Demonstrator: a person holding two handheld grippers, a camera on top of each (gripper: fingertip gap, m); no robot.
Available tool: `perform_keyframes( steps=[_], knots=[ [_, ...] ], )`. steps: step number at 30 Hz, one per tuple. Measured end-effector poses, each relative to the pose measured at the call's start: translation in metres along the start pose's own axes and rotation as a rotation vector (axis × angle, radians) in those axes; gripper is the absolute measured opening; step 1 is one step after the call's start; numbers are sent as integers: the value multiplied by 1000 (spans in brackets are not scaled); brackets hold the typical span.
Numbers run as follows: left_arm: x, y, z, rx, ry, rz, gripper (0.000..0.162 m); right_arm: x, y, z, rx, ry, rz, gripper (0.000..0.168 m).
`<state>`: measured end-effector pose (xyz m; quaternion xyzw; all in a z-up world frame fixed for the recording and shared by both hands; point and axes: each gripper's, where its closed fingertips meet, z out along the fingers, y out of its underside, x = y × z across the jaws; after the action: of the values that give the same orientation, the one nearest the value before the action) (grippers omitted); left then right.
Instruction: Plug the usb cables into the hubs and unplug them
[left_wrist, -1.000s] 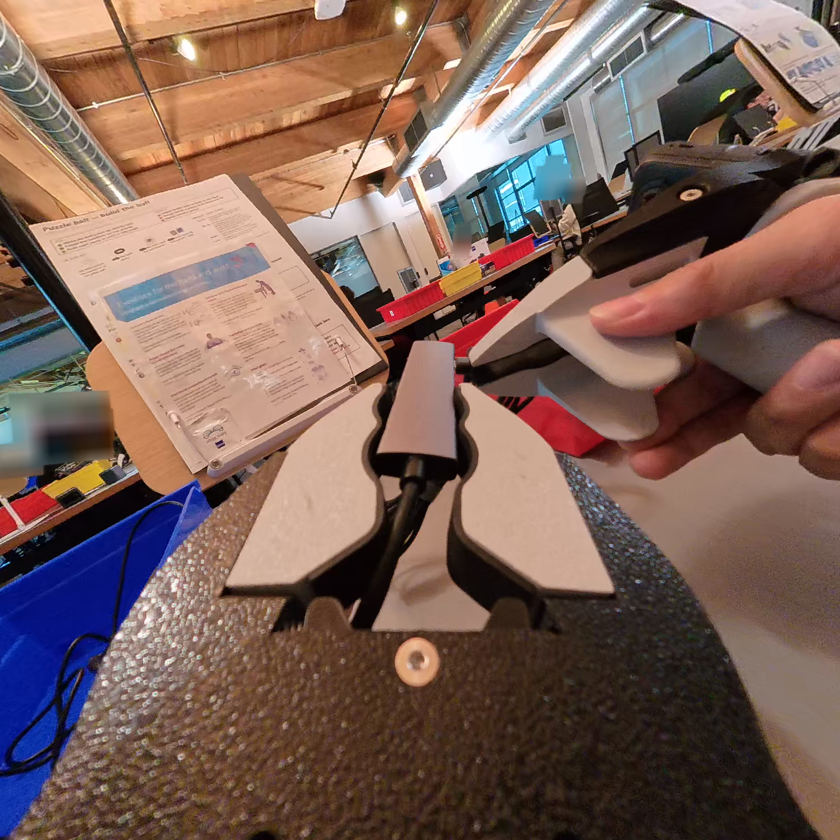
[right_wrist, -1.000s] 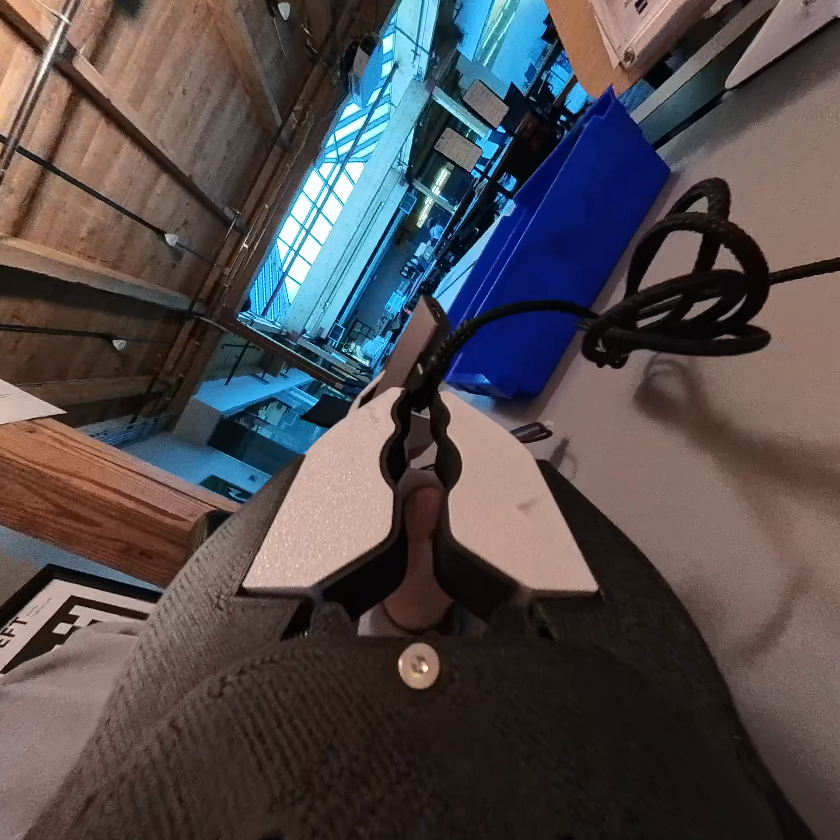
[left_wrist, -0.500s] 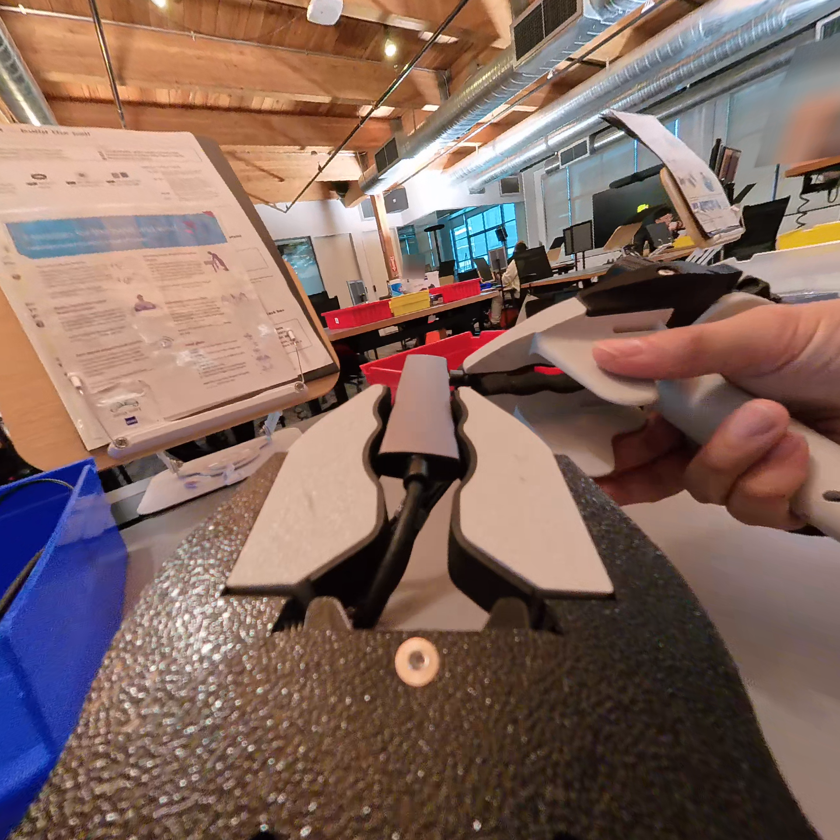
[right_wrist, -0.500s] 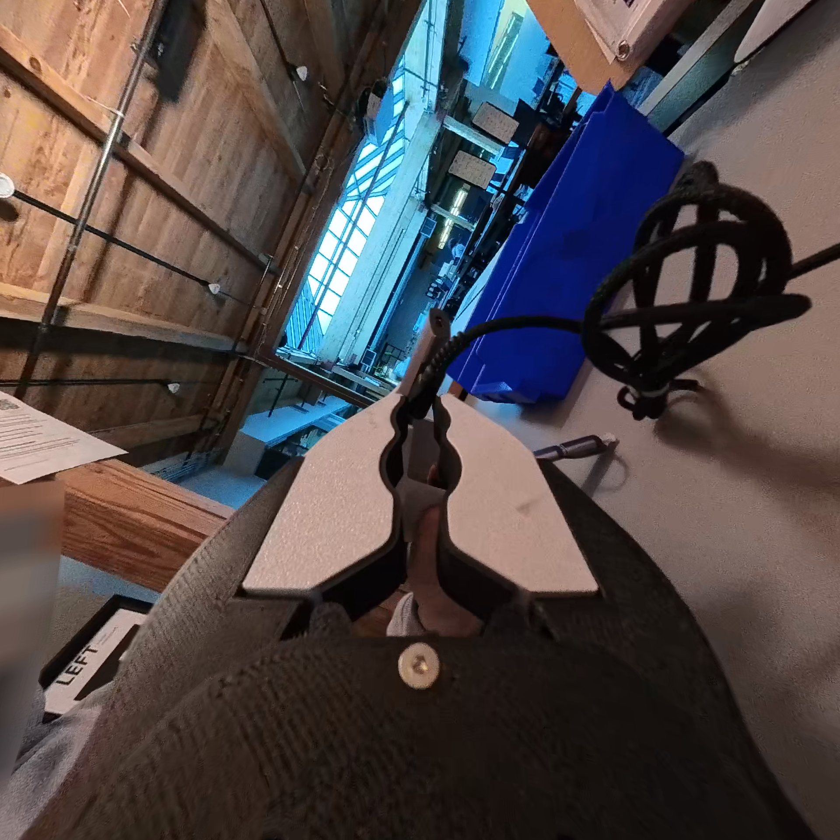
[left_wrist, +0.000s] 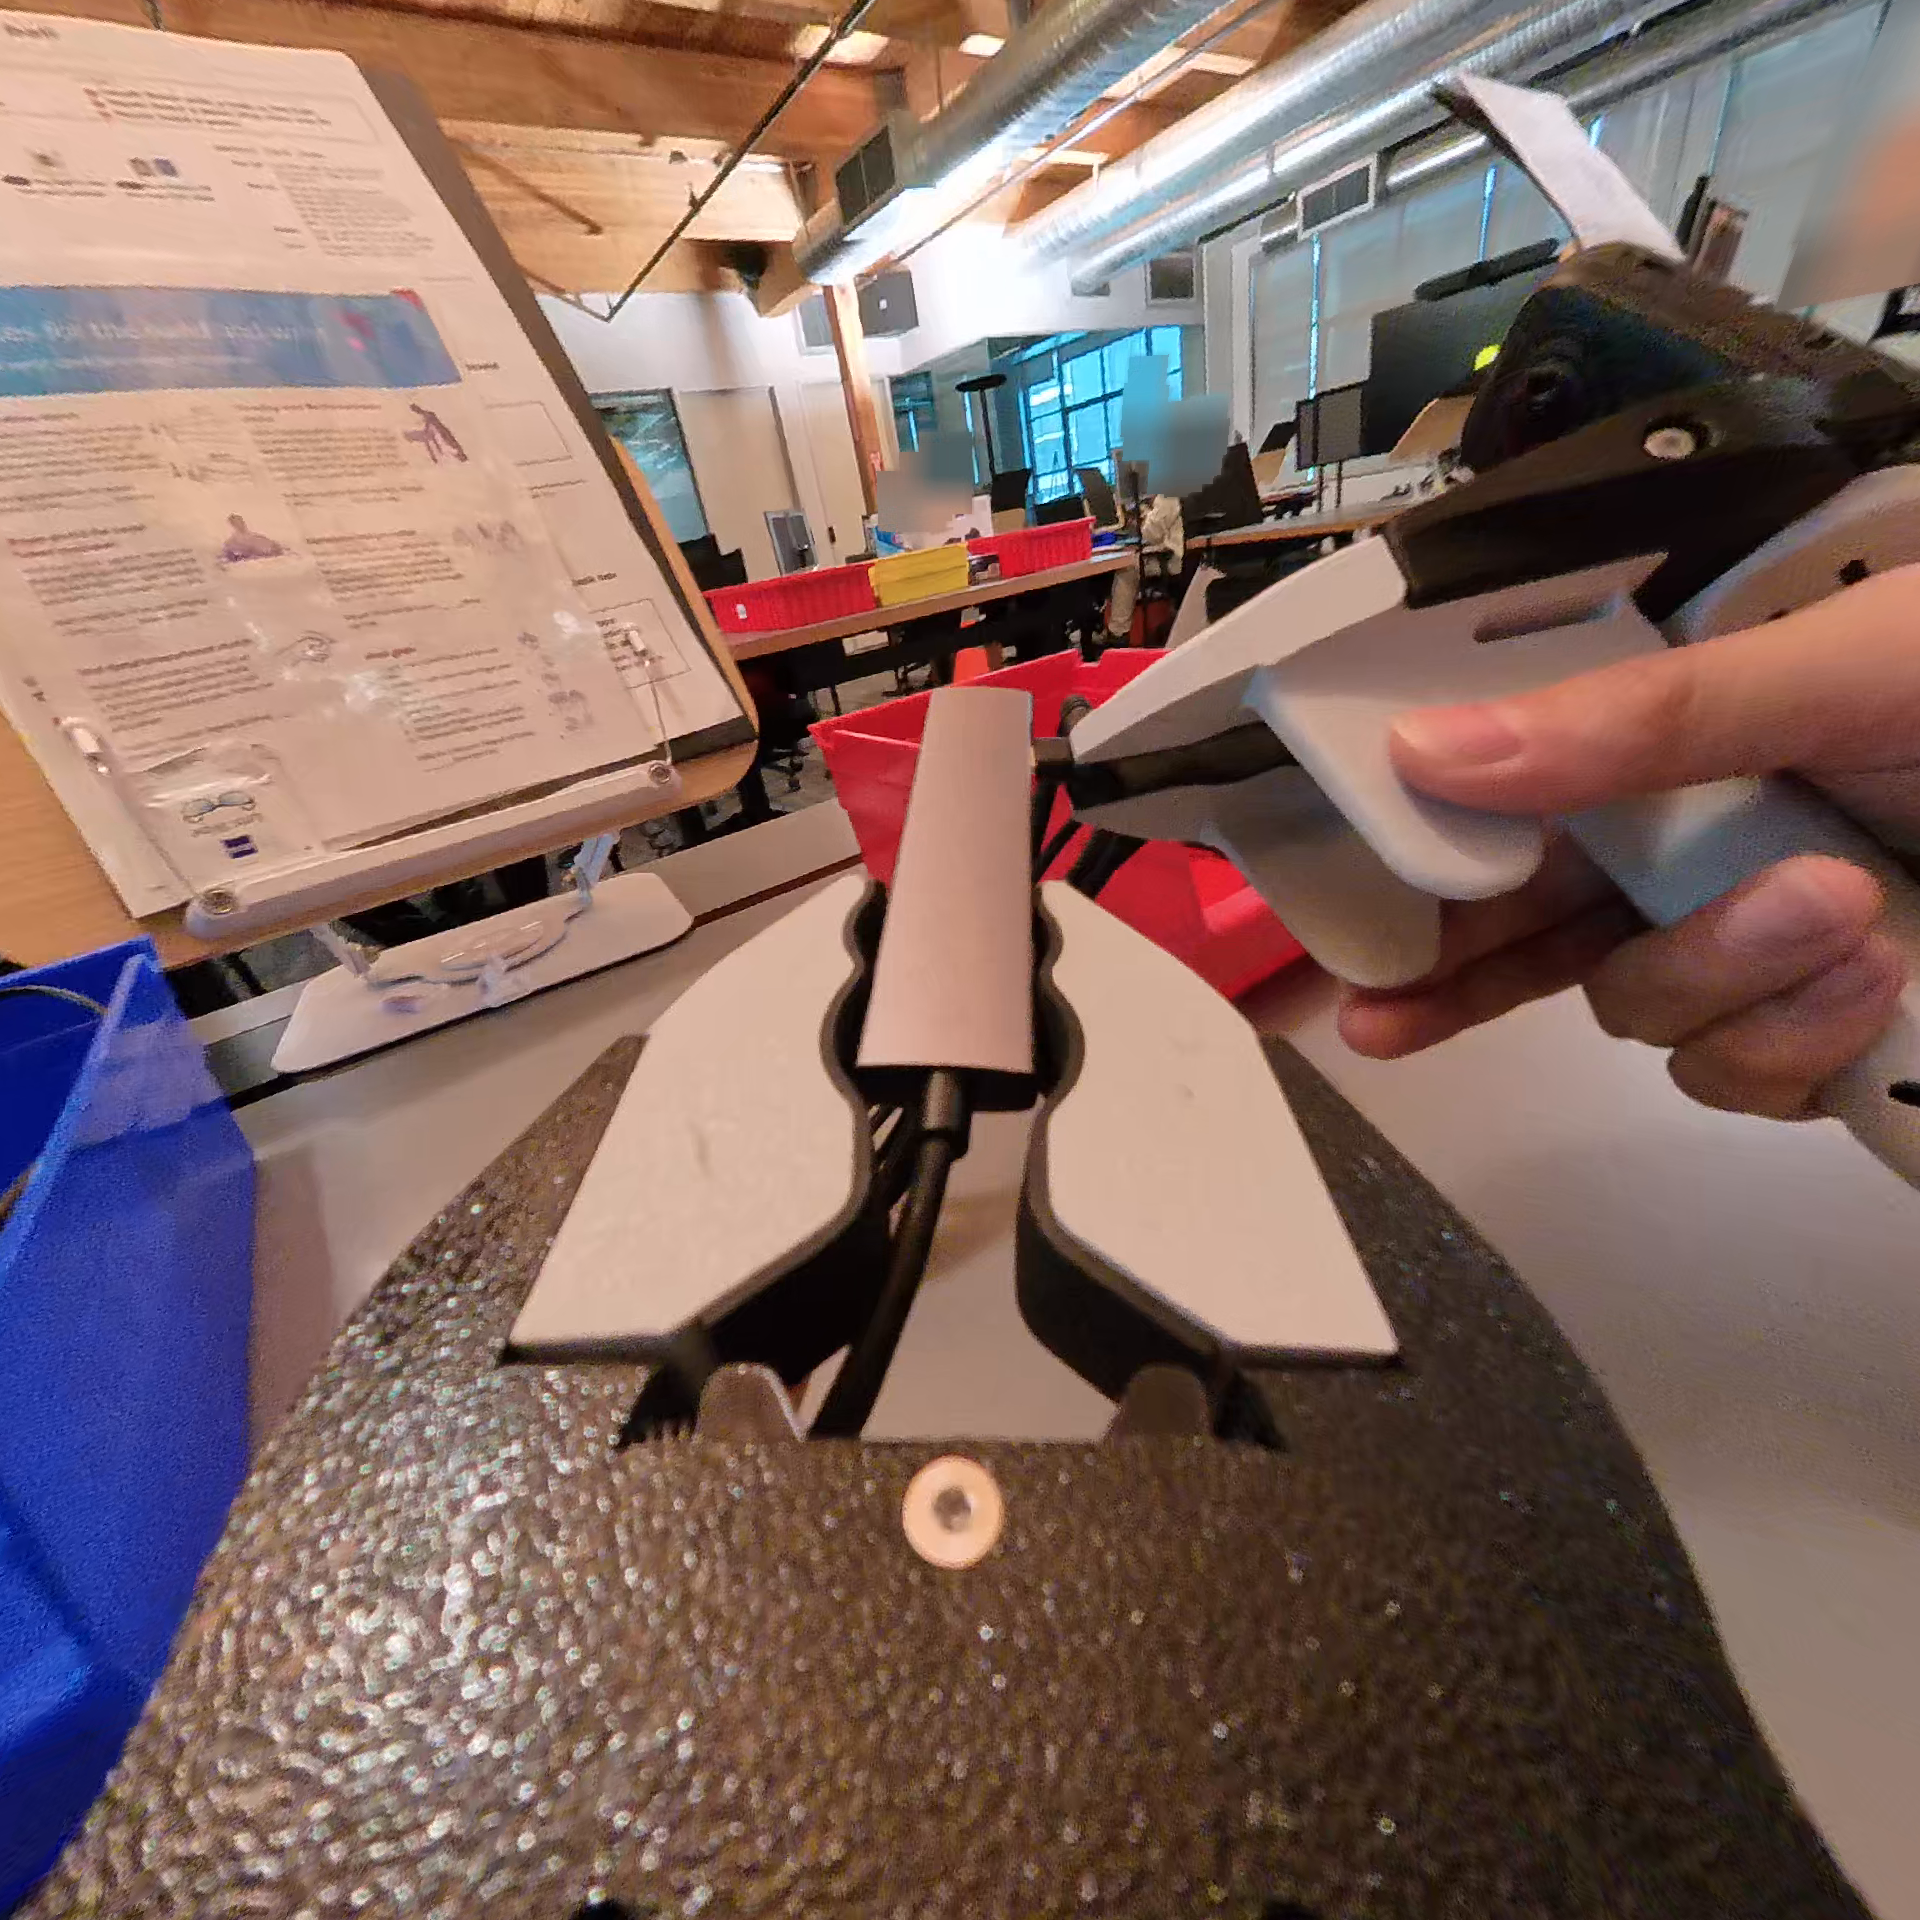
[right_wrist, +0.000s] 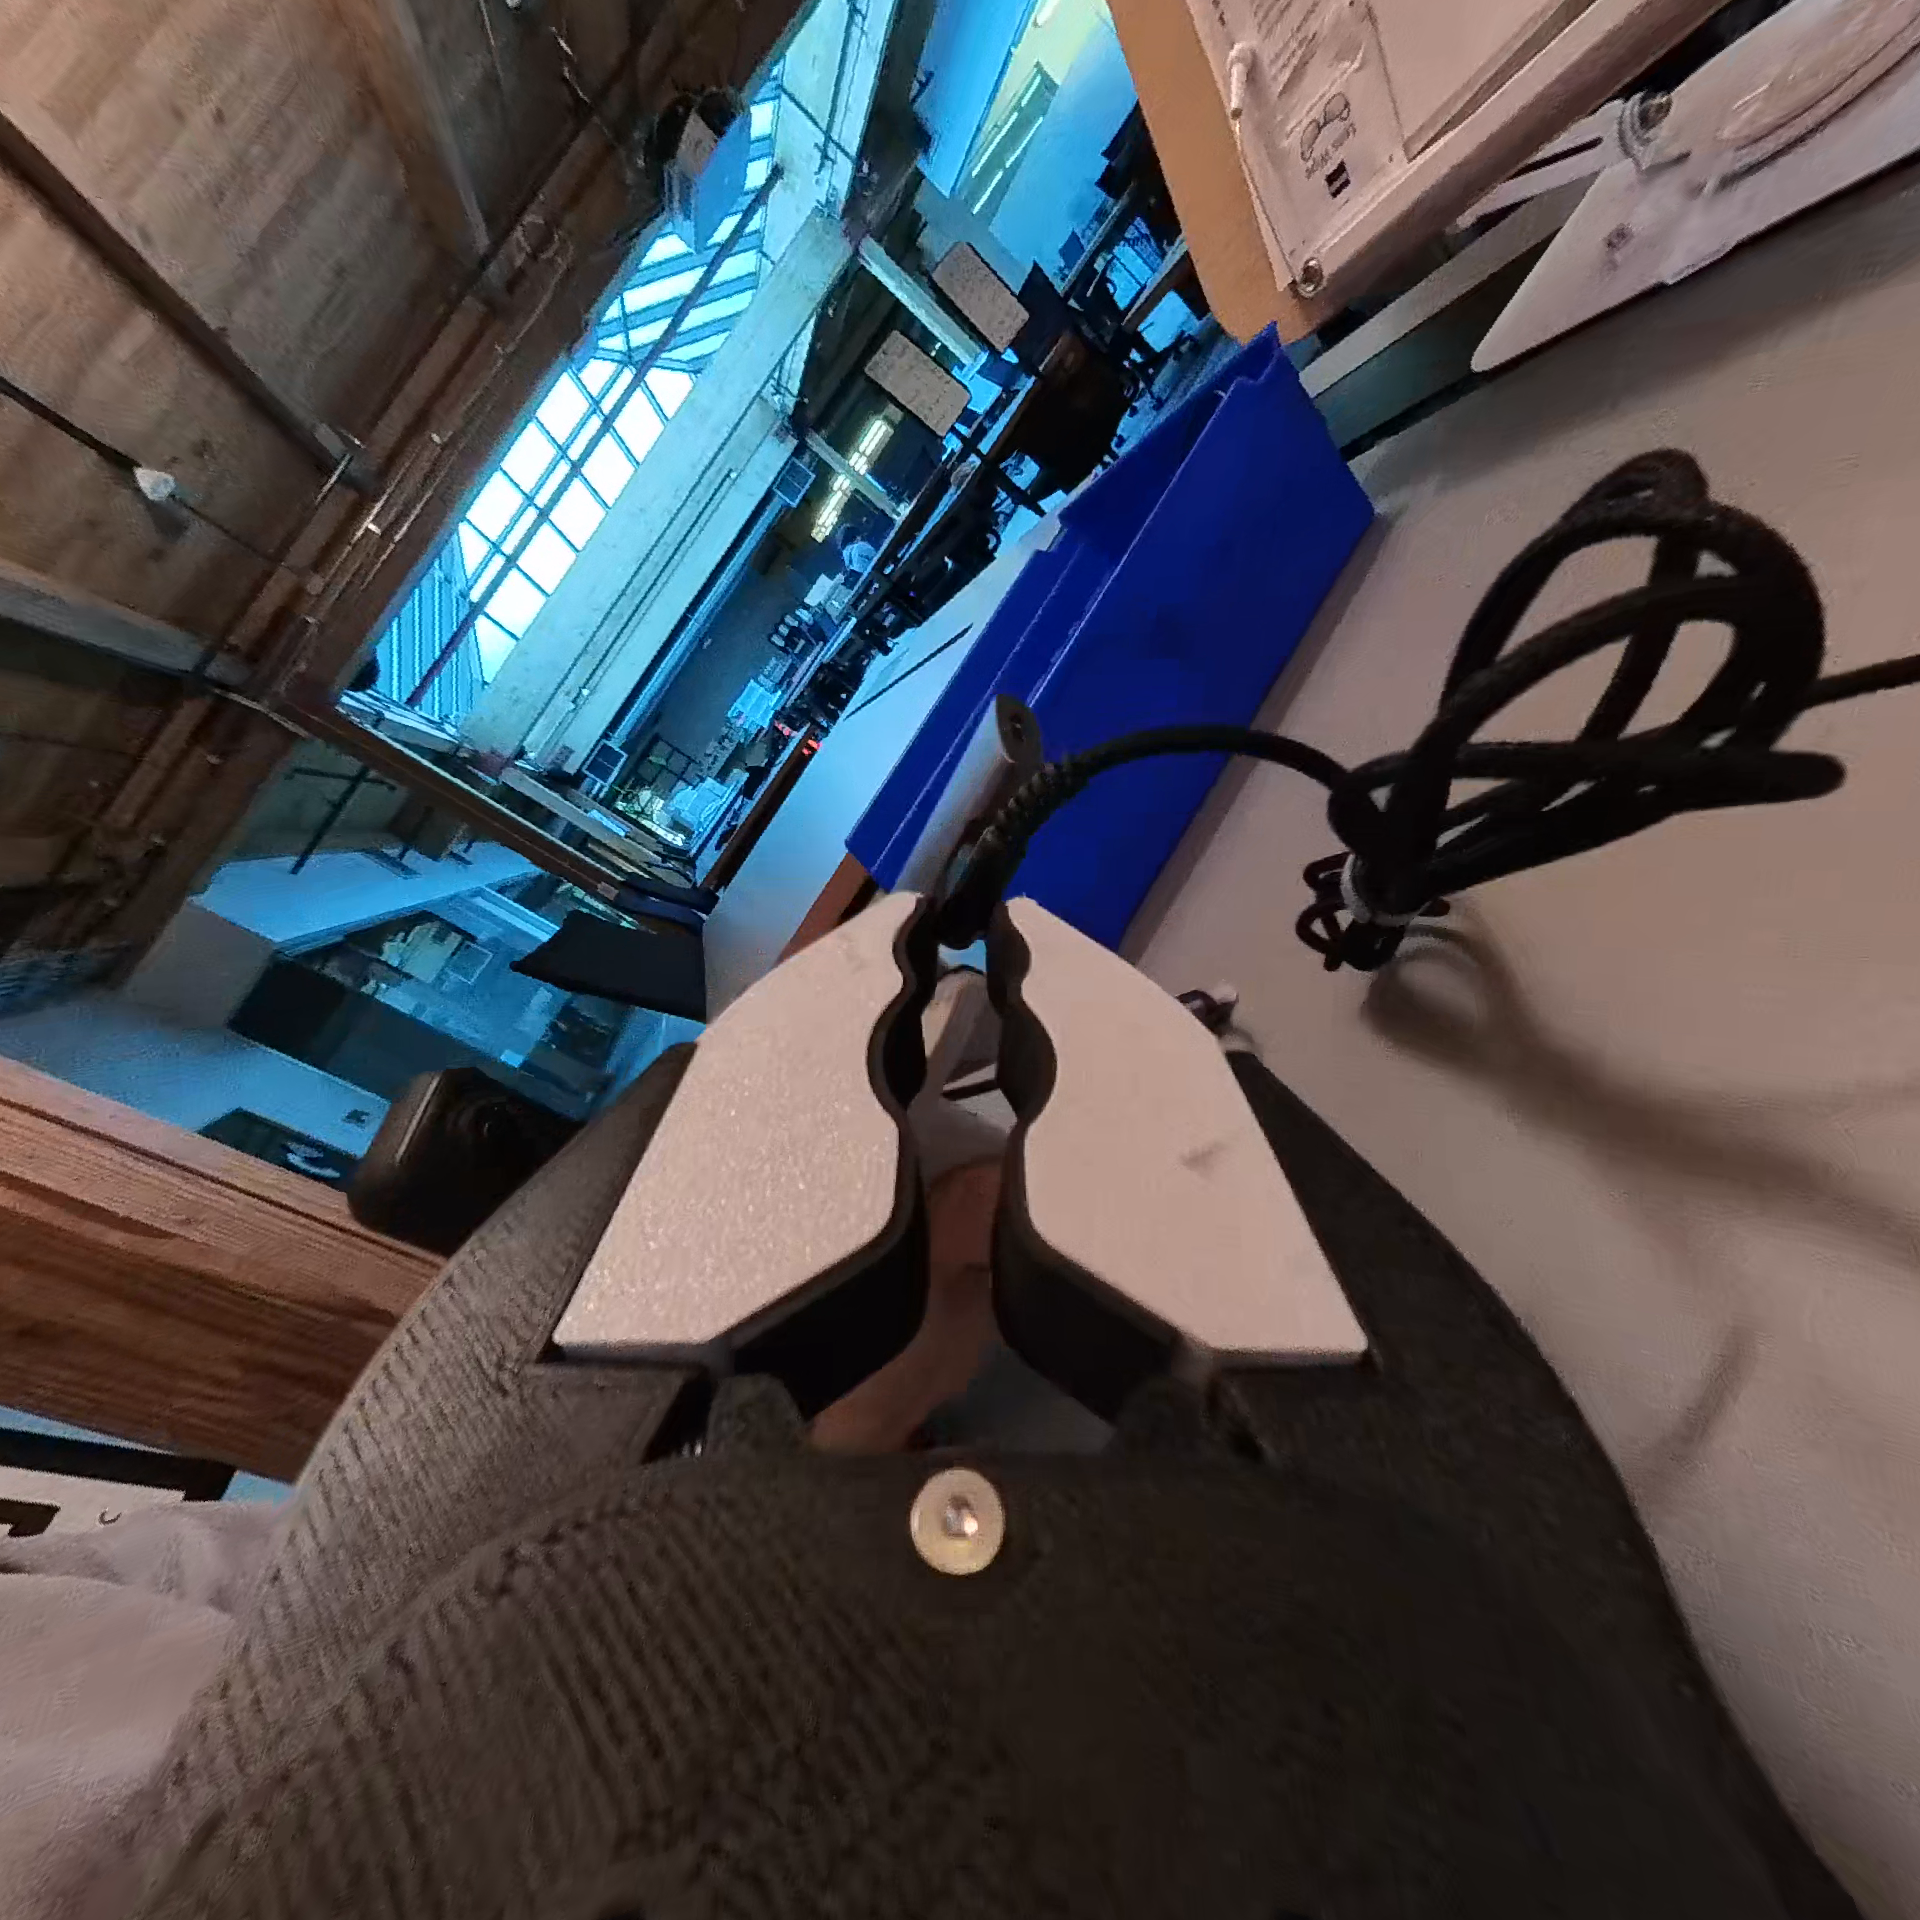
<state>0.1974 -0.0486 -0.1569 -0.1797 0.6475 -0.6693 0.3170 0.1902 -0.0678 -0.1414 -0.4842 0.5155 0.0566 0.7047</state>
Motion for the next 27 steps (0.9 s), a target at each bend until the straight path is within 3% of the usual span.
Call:
perform_keyframes(
  steps=[7, 13, 14, 16, 17, 18, 20, 21, 23, 25, 27],
  knots=[
    [-1, 1, -1, -11, -20, 47, 26, 0, 4, -2, -50, 59, -145, 10],
    [2, -7, -3, 26, -24, 12, 26, -9, 3, -12, 42, -74, 29, 8],
    [-13, -5, -6, 22, -102, -41, 26, 2, 5, -21, 46, 1, -17, 0],
    [-64, 0, -20, 49, -204, -224, 25, 32, -5, -50, 81, 143, -97, 0],
    [-79, 2, -26, 62, -207, -265, 25, 27, -11, -62, 142, 82, -17, 0],
    [-83, 1, -28, 71, -201, -249, 25, 17, -4, -64, 95, 5, 19, 0],
    [-71, -4, -27, 73, -184, -141, 25, 13, 17, -56, -38, 25, -15, 0],
    [-58, -11, -24, 101, -130, -117, 25, 10, 19, -50, -30, 20, -16, 1],
    [-35, -18, -20, 130, -39, -86, 26, -1, 13, -38, 22, -37, 66, 24],
    [-21, -19, -18, 128, -5, -40, 26, -15, 7, -25, 62, -143, 141, 25],
    [-11, -21, -18, 137, 43, -26, 25, -13, 9, -14, 58, -149, 166, 27]
  ],
)
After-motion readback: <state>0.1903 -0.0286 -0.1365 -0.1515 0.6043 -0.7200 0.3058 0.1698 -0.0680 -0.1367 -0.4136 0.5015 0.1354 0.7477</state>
